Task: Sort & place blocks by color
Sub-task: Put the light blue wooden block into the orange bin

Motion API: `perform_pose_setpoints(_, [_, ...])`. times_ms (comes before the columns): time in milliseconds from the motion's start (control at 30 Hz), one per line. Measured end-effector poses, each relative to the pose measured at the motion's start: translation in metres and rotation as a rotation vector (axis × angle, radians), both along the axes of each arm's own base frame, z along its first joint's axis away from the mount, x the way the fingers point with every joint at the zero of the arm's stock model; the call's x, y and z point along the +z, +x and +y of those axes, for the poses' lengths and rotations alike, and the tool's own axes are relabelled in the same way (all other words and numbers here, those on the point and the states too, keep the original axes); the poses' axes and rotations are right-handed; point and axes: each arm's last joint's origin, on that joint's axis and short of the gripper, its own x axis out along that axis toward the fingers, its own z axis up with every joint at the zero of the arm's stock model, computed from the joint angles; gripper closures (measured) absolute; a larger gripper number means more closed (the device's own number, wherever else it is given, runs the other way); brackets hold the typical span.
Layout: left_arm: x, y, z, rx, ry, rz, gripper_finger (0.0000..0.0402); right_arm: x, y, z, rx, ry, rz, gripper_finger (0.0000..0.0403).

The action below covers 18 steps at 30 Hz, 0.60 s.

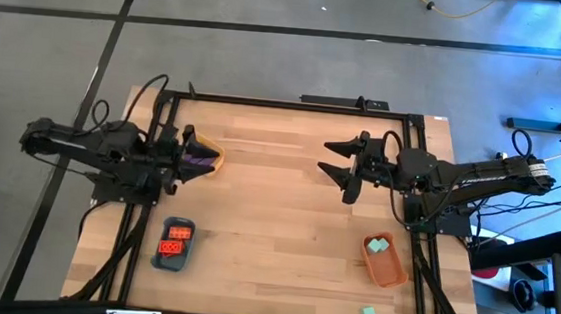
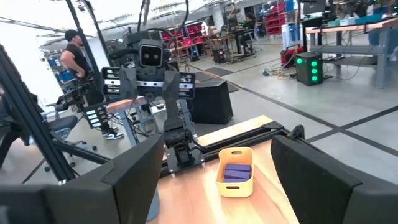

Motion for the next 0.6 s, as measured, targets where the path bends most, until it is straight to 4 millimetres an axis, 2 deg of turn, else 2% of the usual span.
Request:
perform_pose_setpoints(167, [-0.0012,0.0021,0.0,0.014,0.046,0.004,0.0198,-0.0001,0.0002,0.0009,0.034,0.001,0.001,0.0103])
perform_pose_setpoints(600, [-0.0012,0.002,0.0021,0.088,0.039,0.007,0.0198,-0.001,0.0006,0.0029,0.105,-0.001,0.01,0.0103])
